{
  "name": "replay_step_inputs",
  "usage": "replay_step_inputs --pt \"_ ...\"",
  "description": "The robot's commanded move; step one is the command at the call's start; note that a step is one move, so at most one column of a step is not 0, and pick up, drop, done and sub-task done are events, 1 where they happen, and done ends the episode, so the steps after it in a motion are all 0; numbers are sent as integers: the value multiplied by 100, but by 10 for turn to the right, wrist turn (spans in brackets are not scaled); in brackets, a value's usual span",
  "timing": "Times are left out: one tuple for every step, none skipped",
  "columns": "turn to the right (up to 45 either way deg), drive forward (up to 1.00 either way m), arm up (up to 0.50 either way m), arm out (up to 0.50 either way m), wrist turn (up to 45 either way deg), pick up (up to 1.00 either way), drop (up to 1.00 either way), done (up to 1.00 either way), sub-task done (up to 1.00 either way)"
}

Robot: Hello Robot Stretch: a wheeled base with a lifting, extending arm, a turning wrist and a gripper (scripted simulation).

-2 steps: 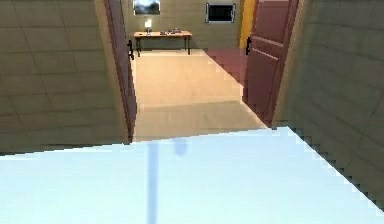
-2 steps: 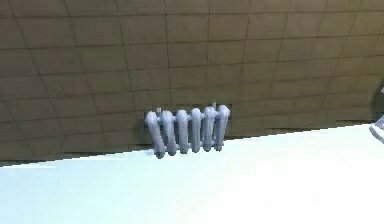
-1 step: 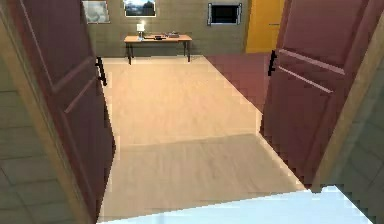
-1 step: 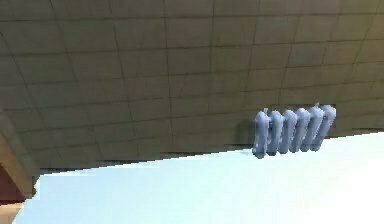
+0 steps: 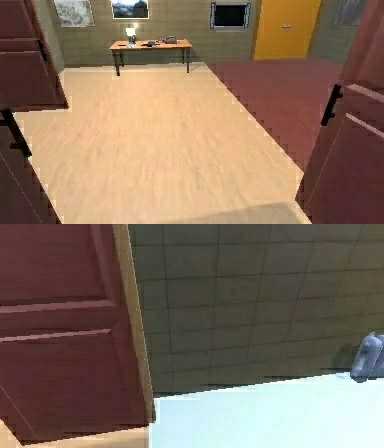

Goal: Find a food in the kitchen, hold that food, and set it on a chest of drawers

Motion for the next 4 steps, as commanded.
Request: replay_step_inputs --pt "0 100 0 0 0 0 0 0 0" --pt "-60 0 0 0 0 0 0 0 0" --pt "0 15 0 0 0 0 0 0 0" --pt "450 0 0 0 0 0 0 0 0"
